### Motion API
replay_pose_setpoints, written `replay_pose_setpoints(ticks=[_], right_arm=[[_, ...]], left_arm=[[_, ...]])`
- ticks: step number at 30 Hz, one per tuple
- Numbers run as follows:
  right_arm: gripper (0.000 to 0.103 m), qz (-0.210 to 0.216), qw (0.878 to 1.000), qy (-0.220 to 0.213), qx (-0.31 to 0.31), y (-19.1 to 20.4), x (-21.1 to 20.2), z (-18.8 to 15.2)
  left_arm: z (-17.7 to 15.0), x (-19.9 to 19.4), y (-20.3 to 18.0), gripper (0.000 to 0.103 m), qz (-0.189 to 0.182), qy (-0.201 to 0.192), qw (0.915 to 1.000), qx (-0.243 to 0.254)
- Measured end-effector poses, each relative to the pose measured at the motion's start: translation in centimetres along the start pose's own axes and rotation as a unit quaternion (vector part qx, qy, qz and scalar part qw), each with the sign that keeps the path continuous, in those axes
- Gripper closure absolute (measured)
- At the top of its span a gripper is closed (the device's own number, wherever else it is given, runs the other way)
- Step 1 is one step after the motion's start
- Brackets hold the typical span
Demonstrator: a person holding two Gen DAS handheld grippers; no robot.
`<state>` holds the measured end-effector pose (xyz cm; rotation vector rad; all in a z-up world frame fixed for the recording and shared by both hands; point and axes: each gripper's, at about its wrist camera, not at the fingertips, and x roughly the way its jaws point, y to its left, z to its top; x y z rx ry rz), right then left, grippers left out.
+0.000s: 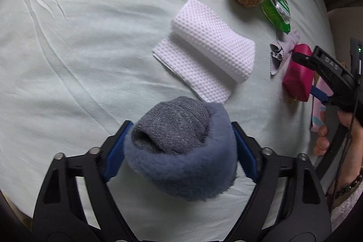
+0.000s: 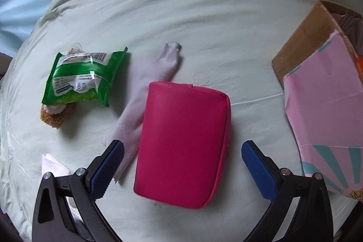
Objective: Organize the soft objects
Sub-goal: 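Grasp the grey fuzzy sock ball with the left tool while the right tool grasps the pink pouch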
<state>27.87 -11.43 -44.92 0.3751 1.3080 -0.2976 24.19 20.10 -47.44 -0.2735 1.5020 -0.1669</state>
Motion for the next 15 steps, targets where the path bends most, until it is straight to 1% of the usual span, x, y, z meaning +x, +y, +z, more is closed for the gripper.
replay_pose_setpoints(ticks=[2,3,6,7,8,11,15], right_arm=[[0.011,0.005,1.000,0.008,-0.002,0.2,0.3,0.1],[0.013,0.005,1.000,0.011,-0.006,0.4,0.4,0.1],[0.019,-0.012,1.000,0.014,-0.019,0.8,0.7,0.0],[0.028,-0.016,1.000,0.014,-0.016,0.7,0.7,0.0],[0.034,-0.018,1.000,0.016,-0.014,0.5,0.7,0.0],[0.040,-0.017,1.000,0.014,-0.014,0.2,0.6,-0.1],[0.045,-0.017,1.000,0.014,-0.022,0.1,0.4,-0.3]], left_arm=[[-0.2,0.3,-0.4,0.032,-0.001,0.008,1.0000,0.006],[-0.3,0.4,-0.5,0.034,-0.002,0.009,0.9999,0.008],[-0.5,0.5,-0.8,0.040,0.000,0.006,0.9999,0.015],[-0.6,0.4,-0.8,0.044,-0.001,0.005,0.9999,0.016],[-0.6,0.3,-0.8,0.047,-0.002,0.003,0.9998,0.017],[-0.7,0.2,-1.0,0.051,-0.003,-0.001,0.9998,0.020],[-0.8,0.0,-1.4,0.053,-0.001,-0.003,0.9997,0.023]])
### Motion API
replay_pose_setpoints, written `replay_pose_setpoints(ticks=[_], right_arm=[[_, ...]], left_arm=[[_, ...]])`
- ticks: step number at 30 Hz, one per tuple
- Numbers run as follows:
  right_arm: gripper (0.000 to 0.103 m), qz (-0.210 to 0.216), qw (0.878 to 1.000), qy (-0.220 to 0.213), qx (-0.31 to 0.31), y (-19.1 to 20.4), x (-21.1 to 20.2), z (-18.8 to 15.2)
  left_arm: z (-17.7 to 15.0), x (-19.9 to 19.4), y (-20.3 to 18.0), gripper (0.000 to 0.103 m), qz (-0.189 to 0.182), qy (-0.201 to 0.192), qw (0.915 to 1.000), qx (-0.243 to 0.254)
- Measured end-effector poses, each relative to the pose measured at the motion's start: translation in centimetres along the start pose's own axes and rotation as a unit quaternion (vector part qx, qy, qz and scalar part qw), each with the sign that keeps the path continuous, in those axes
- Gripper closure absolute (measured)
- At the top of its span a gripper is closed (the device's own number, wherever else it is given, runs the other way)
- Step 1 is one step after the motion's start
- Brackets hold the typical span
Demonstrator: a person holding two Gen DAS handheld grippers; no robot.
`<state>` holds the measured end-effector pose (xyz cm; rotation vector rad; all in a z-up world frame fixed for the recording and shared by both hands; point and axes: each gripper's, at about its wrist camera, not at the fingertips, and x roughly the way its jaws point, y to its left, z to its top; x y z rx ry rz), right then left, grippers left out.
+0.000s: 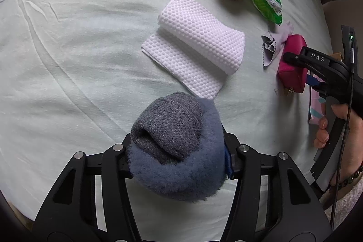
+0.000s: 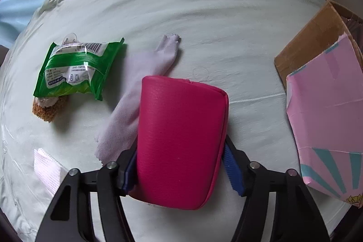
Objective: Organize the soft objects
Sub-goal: 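Grasp the grey fuzzy sock ball with the left tool while the right tool grasps the pink pouch, then carry sock ball and pink pouch into the box and open both tools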
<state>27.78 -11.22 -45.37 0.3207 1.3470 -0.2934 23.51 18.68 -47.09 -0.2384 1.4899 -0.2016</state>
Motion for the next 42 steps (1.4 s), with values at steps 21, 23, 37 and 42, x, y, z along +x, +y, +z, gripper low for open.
replay_pose_setpoints(ticks=[21,23,37,42], right_arm=[[0.060,0.047,0.995,-0.083,-0.041,1.6,-12.7,-3.5],[0.060,0.053,0.993,-0.092,-0.044,1.4,-15.0,-4.2],[0.060,0.073,0.984,-0.151,-0.065,-0.8,-28.7,-7.5],[0.060,0.076,0.980,-0.174,-0.052,-4.0,-32.3,-7.7]], left_arm=[[-1.7,-13.0,-1.1,0.054,0.015,-0.123,0.9912,0.046],[-1.9,-15.2,-1.3,0.054,0.014,-0.140,0.9888,0.050],[-2.2,-26.6,-7.1,0.054,-0.014,-0.218,0.9713,0.094],[-2.3,-28.6,-11.5,0.054,-0.024,-0.233,0.9643,0.124]])
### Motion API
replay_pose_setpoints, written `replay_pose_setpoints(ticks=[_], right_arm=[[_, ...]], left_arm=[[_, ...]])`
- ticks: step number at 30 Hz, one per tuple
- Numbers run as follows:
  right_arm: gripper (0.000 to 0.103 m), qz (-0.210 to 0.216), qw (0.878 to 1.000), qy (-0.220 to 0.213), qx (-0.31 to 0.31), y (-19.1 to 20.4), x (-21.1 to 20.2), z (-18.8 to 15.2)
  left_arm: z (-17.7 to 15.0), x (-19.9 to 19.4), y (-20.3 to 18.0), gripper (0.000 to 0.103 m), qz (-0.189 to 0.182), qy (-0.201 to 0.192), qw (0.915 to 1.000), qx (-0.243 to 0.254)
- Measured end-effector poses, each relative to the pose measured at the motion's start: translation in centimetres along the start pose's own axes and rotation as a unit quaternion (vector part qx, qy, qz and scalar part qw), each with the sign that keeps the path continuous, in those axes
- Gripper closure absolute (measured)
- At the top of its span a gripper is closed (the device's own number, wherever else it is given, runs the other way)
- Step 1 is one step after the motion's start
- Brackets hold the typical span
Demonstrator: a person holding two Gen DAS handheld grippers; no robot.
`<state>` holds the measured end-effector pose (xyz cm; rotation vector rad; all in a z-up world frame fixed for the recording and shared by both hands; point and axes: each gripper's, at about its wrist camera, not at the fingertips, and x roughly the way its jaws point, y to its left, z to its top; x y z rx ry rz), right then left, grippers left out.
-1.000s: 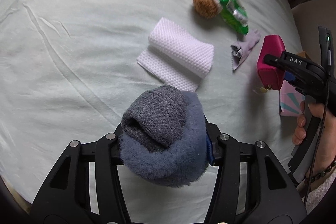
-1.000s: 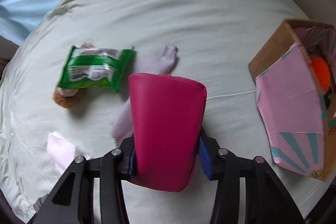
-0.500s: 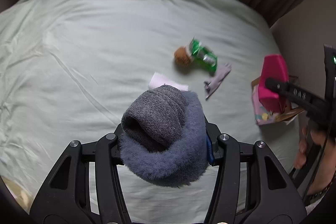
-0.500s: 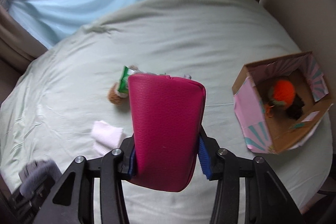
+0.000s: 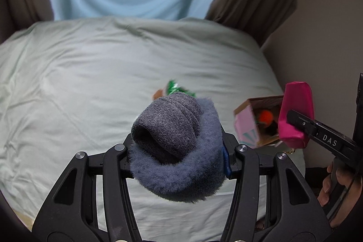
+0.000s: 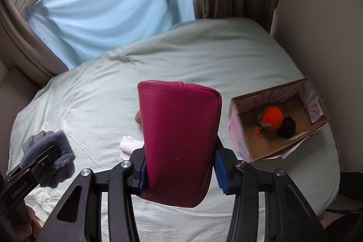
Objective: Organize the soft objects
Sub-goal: 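Carry sock ball and pink pouch into the box and open both tools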
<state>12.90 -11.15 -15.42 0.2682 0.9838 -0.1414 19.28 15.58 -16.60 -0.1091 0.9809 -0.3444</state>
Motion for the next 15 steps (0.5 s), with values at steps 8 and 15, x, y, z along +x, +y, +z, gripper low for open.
replay_pose_setpoints(ticks=[8,15], right_arm=[[0.060,-0.005,1.000,-0.026,0.012,-6.1,-3.8,2.0],[0.060,-0.013,0.999,-0.029,0.006,-13.6,-5.3,4.1]], left_arm=[[1.8,-0.2,-9.0,0.054,-0.023,-0.021,0.9992,0.026],[2.1,1.7,-17.6,0.054,-0.031,-0.019,0.9985,0.039]])
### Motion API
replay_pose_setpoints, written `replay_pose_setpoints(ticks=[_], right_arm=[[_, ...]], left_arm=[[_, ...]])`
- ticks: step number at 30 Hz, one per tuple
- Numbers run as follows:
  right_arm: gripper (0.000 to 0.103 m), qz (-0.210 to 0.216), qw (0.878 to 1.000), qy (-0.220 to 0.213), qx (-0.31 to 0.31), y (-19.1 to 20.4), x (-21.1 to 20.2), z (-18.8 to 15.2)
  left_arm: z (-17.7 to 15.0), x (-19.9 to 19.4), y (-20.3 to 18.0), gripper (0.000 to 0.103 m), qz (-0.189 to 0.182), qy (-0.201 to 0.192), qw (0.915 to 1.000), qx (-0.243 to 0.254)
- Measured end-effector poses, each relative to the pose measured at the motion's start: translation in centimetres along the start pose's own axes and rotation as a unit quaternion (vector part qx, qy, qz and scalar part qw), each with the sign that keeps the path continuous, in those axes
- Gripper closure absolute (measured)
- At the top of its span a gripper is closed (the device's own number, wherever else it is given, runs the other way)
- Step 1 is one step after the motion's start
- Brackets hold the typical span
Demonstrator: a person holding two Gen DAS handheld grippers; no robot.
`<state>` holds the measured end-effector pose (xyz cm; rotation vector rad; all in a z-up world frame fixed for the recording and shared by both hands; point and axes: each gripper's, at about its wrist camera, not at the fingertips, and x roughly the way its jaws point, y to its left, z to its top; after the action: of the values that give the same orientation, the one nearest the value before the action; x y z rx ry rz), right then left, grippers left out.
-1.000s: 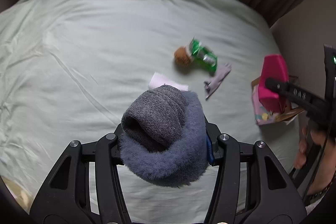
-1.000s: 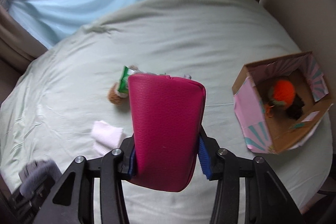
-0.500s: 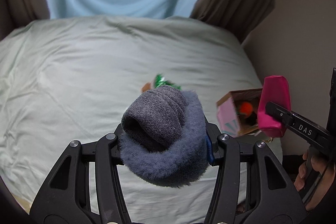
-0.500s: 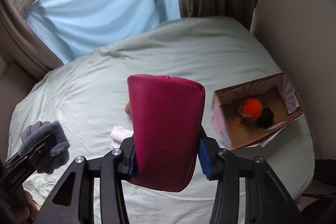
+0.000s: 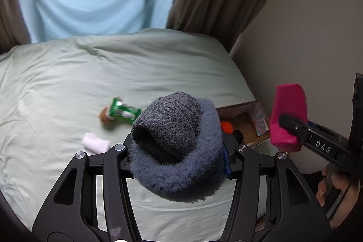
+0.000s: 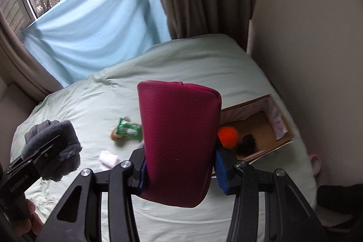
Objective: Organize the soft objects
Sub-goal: 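Carry sock ball and pink pouch into the box and open both tools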
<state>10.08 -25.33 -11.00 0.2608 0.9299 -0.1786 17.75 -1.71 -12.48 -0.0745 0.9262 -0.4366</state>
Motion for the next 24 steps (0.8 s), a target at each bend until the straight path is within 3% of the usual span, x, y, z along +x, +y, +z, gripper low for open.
replay_pose_setpoints(ticks=[12,20,24], right_arm=[[0.060,-0.018,0.999,0.046,-0.018,-13.0,5.0,3.3],[0.060,-0.013,0.994,0.105,-0.026,-17.4,12.3,3.6],[0.060,-0.020,0.989,0.144,-0.036,-18.5,16.6,3.5]], left_arm=[[-1.1,10.6,-11.6,0.054,0.000,0.053,0.9984,-0.020],[-2.5,18.9,-14.9,0.054,0.022,0.109,0.9937,-0.018],[-3.7,23.5,-15.3,0.054,0.030,0.157,0.9870,-0.019]])
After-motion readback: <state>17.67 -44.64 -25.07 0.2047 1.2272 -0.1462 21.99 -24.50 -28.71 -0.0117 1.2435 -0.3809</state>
